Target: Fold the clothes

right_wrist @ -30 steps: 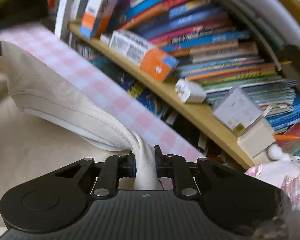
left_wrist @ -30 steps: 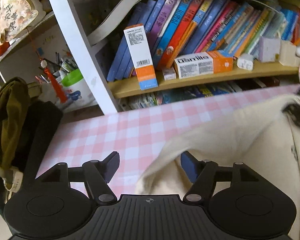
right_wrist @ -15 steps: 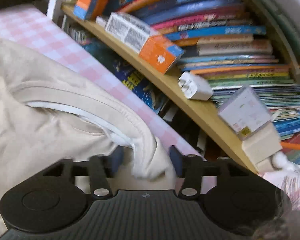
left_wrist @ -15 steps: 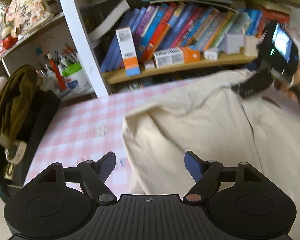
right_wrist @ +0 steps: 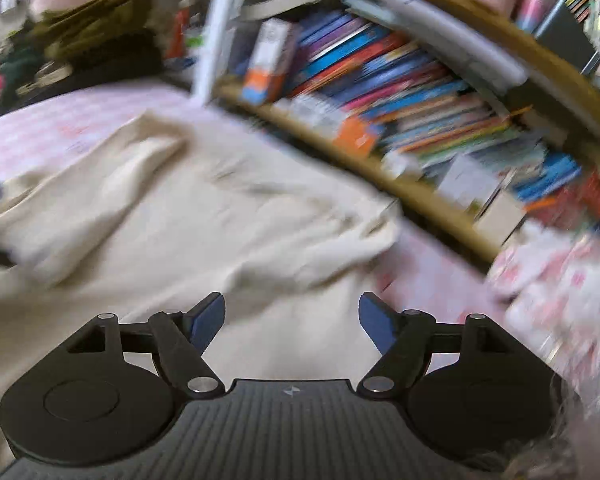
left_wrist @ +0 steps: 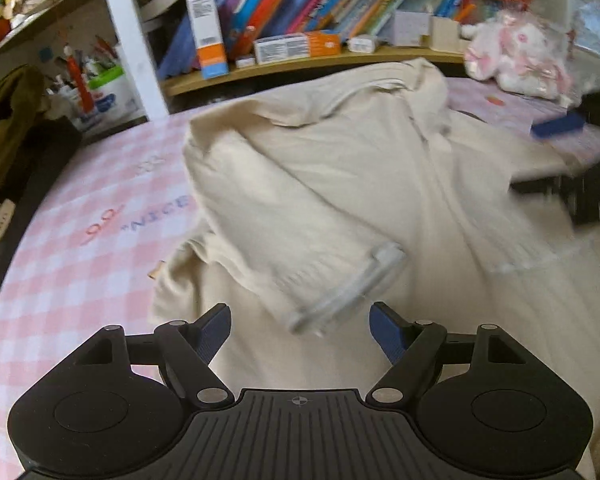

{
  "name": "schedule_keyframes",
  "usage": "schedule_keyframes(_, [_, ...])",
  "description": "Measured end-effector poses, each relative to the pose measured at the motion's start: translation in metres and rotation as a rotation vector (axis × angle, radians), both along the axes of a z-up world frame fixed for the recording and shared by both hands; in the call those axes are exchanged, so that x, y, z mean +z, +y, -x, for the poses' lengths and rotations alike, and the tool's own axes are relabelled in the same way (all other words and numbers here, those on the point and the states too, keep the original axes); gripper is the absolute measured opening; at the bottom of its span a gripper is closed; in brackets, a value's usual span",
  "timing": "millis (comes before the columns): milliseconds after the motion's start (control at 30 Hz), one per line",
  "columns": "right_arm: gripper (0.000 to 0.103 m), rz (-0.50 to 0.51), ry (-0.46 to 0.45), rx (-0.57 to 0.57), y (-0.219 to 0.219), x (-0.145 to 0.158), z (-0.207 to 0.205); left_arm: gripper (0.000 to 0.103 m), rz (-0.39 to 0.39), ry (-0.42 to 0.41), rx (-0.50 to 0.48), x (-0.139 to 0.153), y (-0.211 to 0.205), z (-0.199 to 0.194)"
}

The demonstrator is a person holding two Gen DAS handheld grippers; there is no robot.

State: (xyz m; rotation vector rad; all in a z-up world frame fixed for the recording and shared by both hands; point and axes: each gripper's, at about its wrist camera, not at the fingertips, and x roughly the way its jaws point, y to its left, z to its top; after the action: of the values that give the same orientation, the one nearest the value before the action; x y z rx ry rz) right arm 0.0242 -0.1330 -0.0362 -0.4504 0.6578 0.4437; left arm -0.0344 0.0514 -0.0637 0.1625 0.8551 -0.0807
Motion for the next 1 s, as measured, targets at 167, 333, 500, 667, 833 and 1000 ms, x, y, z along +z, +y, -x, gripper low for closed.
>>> schedule_keyframes(167, [0.070, -0.028, 0.082, 0.021, 0.025, -0.019, 0.049, 0.079, 0.004, -0.001, -0.025, -0.002, -0.006, 0.007])
schedule_keyframes(333, [0.067, -0.024, 0.124, 0.046, 0.050, -0.037, 0.064, 0.079, 0.009, -0.010, -0.021, -0.001, -0.008, 0.006])
schedule_keyframes(500, [0.038, 0.003, 0.078, 0.012, 0.051, -0.040, 0.051, 0.079, -0.003, 0.002, 0.001, -0.004, -0.011, 0.005])
schedule_keyframes(667, [0.009, -0.069, 0.079, -0.045, 0.017, -0.022, 0.024, 0.079, -0.005, 0.009, 0.059, -0.005, -0.006, 0.003])
schedule_keyframes(833, [0.009, -0.091, -0.049, -0.246, -0.068, 0.023, -0.038, 0.079, -0.011, 0.012, 0.118, -0.004, -0.005, -0.002])
schedule_keyframes(1000, [0.009, 0.051, -0.118, -0.500, -0.169, 0.035, -0.114, 0.079, -0.023, 0.019, 0.146, -0.002, -0.014, -0.005])
